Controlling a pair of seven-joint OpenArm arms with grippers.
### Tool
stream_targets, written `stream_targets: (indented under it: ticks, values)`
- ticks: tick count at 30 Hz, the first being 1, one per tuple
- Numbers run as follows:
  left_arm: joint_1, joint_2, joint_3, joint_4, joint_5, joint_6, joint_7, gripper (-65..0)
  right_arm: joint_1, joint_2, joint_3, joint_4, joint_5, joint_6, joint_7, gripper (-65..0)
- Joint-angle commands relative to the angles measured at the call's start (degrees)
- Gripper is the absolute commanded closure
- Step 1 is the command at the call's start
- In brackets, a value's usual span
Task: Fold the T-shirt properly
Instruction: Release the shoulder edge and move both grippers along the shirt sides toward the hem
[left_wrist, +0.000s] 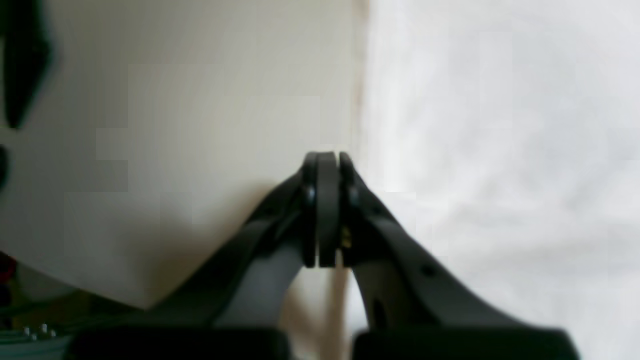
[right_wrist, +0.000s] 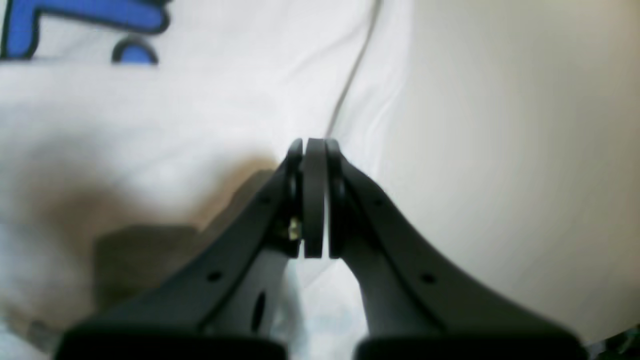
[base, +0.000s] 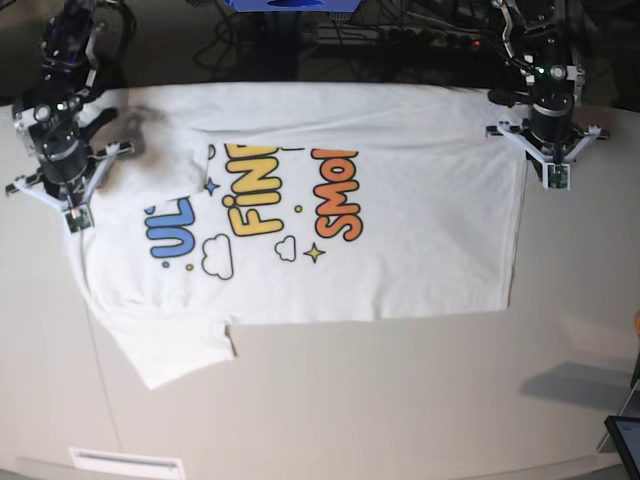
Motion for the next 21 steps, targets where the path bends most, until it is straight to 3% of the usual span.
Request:
stream_targets:
  ticks: [1,3,5,8,13,16,21]
  values:
    - [-1.2,-0.9,-1.4,1.3,-0.4,0.3,0.3,-0.8,2.8,2.2,0.2,0.9,0.1,0.9,0.3,-1.6]
    - [-5.2,-2.1,-3.2,1.4,-0.5,-0.1,4.6,-3.7,7.7,3.2,0.5,0.7,0.2,5.0,-2.4,-1.7]
    - [-8.8,-3.8,-4.2,1.0,-0.6,-3.1,7.5,-3.9,11.9,4.0,0.5,0.6,0.2,9.0,-4.5,-1.7]
    - [-14.3,-6.2,-4.5,-0.4,0.0,-7.3,8.2,-3.9,19.0,5.4,0.1,-4.2,0.2,9.3,-5.9,-2.2]
    - [-21.4,-10.5,-2.0,-7.0,0.2,-7.3,8.3,-4.2,28.6,6.9,0.1,-19.4,0.2,9.3,-5.1,-13.2]
    - [-25.2,-13.4,2.4,-14.0,0.1,-7.3,8.3,-4.4,33.0,7.9,0.1,-27.7,0.2,9.3,-0.6,-17.6]
    - [-29.9,-14.5,5.4,-23.0,0.1,-7.3,6.1,-4.4,40.3,8.9,0.1,-42.4,0.2,9.3,4.4,-21.9]
